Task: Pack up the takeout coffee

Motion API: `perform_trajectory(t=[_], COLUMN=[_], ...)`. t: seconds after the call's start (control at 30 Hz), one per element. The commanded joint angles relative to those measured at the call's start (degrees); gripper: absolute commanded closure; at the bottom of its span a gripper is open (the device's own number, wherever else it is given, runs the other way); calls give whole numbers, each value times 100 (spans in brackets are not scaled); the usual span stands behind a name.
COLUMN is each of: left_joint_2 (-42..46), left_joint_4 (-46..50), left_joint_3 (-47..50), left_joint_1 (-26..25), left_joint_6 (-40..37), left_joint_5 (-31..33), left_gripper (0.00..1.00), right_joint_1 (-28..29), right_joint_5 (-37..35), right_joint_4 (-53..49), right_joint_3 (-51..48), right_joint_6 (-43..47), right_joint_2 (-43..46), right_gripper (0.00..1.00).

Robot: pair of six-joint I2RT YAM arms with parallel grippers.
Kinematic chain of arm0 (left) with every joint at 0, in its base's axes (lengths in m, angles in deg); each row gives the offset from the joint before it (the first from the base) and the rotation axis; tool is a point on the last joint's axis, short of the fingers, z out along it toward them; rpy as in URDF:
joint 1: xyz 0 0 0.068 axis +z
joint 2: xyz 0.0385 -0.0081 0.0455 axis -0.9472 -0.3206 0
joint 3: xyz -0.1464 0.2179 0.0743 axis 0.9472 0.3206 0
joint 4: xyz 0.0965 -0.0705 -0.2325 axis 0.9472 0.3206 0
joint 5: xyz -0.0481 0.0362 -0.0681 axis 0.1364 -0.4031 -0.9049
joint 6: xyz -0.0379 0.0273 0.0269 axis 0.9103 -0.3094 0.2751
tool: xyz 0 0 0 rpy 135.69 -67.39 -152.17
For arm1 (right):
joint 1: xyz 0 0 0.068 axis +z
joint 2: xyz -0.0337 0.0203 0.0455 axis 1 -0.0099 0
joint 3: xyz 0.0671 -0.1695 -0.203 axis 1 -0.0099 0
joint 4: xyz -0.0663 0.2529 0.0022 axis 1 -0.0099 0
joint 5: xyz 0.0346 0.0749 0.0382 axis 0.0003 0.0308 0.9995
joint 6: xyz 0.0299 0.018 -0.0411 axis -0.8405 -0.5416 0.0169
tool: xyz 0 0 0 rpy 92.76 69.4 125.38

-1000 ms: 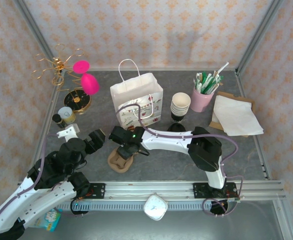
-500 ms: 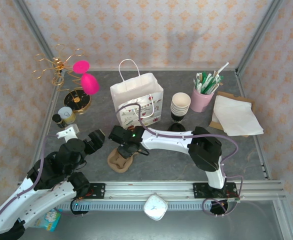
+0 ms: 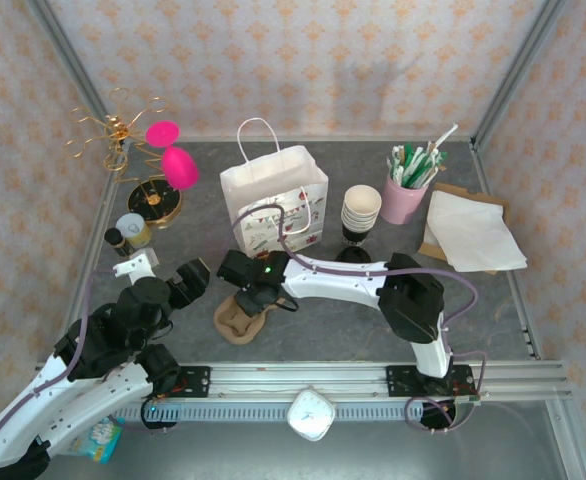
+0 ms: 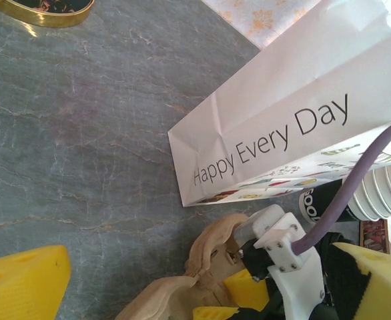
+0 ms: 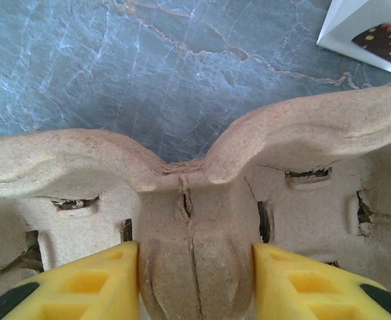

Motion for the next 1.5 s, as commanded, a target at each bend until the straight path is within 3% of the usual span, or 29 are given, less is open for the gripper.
perform_trajectory(t=[0.0,0.9,1.13,1.33,1.47], left_joint_2=[26,-77,-49,-150,-132], left_joint_4=[39,-22,75,-524,-920], left_joint_3=[4,347,729,1464,1770], left_joint_1=[-9,-9,-6,-3,-5], left_joint_6=[16,381,728,822,895], left_joint_5=[64,-325,-888,-1807,-1989], left_gripper=[1,1,20,38,44], right_joint_1=[4,58,59,56,57], right_joint_5=[-107,-324,-322,-202,-263], right_joint_4=[-4,47,105,220,169], right_joint_3=[93,-544,-772,-912,-906], right_joint_6=[-295,-1168,-1313,-1424,-1441], right_joint_2=[481,528,731,794,848], right_gripper=[57,54,54,54,54])
